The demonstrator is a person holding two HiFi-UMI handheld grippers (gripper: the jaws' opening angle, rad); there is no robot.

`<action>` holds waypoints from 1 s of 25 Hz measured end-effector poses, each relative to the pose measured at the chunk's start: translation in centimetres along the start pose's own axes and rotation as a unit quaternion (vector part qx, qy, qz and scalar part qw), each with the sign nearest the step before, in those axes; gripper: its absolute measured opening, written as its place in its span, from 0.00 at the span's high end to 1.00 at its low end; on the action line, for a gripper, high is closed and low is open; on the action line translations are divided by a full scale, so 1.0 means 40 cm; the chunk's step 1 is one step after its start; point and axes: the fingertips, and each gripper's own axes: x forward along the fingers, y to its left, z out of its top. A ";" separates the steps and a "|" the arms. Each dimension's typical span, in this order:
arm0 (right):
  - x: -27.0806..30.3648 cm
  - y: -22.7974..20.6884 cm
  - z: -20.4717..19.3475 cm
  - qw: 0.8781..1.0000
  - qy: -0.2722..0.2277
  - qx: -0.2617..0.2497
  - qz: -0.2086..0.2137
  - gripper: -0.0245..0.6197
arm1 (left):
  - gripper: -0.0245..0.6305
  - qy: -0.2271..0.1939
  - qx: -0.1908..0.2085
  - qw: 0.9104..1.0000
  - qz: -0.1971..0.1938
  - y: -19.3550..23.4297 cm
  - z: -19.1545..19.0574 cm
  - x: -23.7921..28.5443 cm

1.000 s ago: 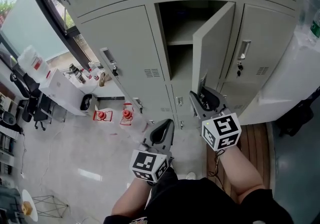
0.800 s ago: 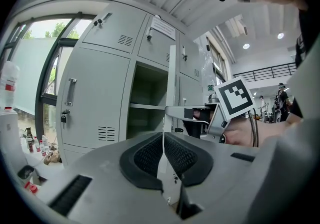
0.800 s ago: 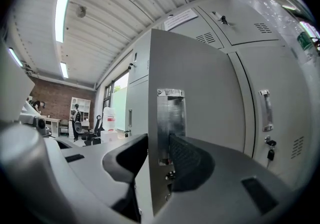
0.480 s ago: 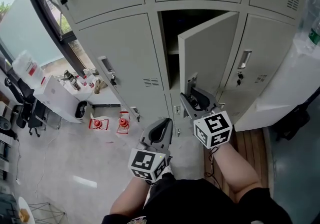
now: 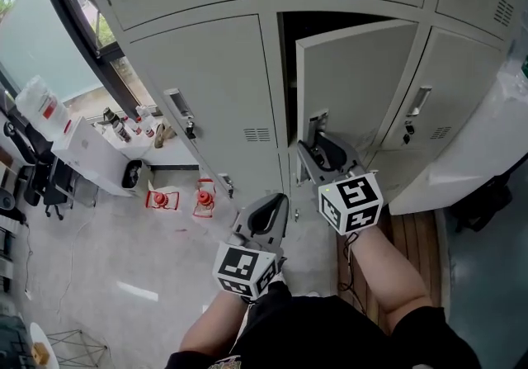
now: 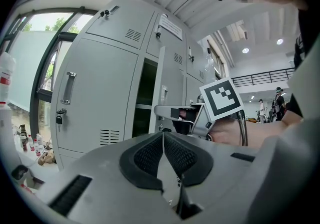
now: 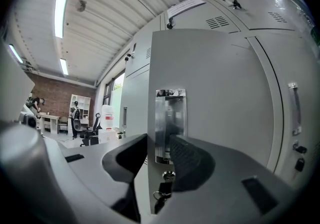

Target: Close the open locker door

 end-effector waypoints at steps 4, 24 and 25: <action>0.041 -0.009 0.001 1.000 0.000 0.001 -0.012 0.66 | 0.93 0.005 0.003 1.000 0.001 0.035 0.000 0.000; 0.201 -0.111 0.004 0.999 -0.007 0.021 -0.049 0.74 | 0.93 0.034 -0.002 0.999 -0.010 0.191 -0.009 0.082; 0.204 -0.116 0.004 0.999 -0.008 0.024 -0.049 0.74 | 0.93 0.035 -0.002 0.999 -0.012 0.195 -0.009 0.088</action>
